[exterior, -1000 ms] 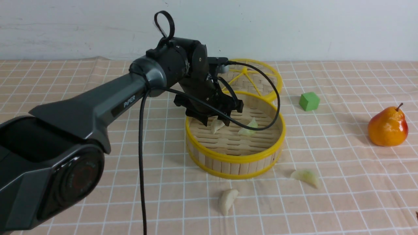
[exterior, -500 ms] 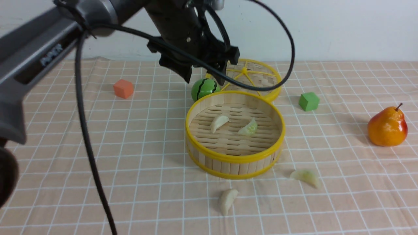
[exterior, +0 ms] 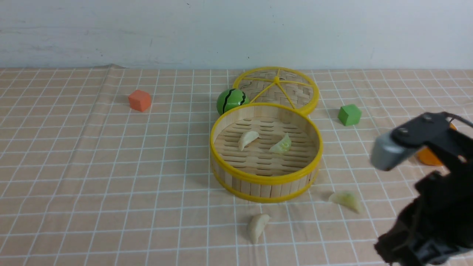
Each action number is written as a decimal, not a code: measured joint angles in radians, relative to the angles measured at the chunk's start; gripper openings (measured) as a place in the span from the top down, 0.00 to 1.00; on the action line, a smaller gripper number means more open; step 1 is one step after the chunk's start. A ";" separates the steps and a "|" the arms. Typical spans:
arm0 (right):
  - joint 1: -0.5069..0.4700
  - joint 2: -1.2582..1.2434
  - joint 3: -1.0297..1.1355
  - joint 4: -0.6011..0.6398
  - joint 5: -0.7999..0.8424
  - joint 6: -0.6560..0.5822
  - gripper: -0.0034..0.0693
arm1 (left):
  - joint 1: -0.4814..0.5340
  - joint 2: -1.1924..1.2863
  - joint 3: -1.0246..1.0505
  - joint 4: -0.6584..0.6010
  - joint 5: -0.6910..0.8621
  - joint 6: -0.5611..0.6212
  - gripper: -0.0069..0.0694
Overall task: Put the dumplings into the steamer on the table with the brown tablecloth.
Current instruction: 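Reach for and grasp a dumpling lying on the table beside the steamer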
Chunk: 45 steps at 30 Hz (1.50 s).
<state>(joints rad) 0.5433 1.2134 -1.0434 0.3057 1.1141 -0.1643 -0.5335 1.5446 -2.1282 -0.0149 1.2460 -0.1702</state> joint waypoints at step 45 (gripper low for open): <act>0.172 0.794 -0.359 -0.312 -0.349 0.795 0.66 | 0.000 -0.867 1.022 0.075 -0.020 -0.034 0.93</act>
<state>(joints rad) 0.7157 2.0072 -1.4021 -0.0068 0.7649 0.6309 -0.5335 0.6776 -1.1062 0.0604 1.2258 -0.2045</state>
